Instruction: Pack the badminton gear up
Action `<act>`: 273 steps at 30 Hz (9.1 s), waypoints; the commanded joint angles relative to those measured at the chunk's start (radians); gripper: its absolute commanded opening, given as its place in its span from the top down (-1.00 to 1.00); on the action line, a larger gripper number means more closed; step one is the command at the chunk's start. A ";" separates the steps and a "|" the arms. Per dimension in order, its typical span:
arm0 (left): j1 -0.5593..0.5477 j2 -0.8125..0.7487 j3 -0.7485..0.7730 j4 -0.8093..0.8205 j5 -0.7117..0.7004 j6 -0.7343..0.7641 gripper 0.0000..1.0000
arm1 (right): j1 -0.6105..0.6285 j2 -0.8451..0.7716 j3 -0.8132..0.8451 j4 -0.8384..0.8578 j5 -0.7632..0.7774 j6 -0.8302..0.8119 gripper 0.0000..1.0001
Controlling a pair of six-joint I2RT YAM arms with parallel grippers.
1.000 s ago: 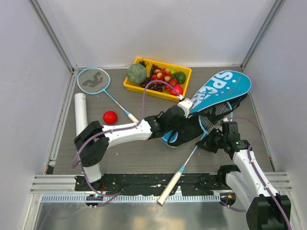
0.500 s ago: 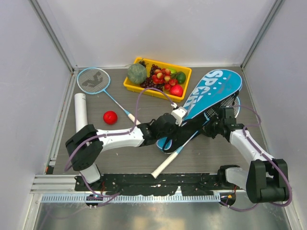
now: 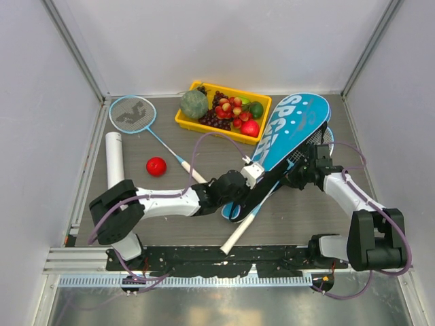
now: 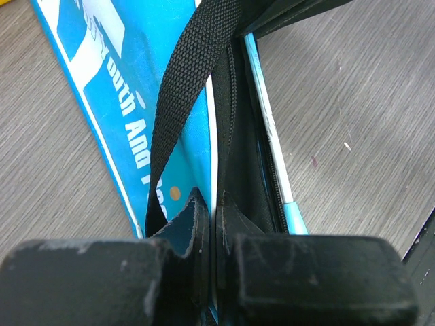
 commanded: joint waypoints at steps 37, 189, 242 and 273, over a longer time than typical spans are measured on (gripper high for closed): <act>-0.071 -0.040 -0.085 0.171 0.017 0.079 1.00 | 0.026 0.096 0.175 0.202 0.009 -0.009 0.90; 0.604 0.205 0.426 -0.941 -0.334 -0.934 0.88 | -0.002 -0.403 -0.032 0.131 -0.005 -0.206 -0.10; 0.601 -0.988 -0.248 -0.628 -0.456 -0.556 1.00 | 0.732 0.729 0.919 0.514 0.000 0.288 -0.50; 0.603 -1.342 -0.485 -0.524 -0.305 -0.449 1.00 | 0.816 1.151 1.357 0.641 -0.141 0.439 0.17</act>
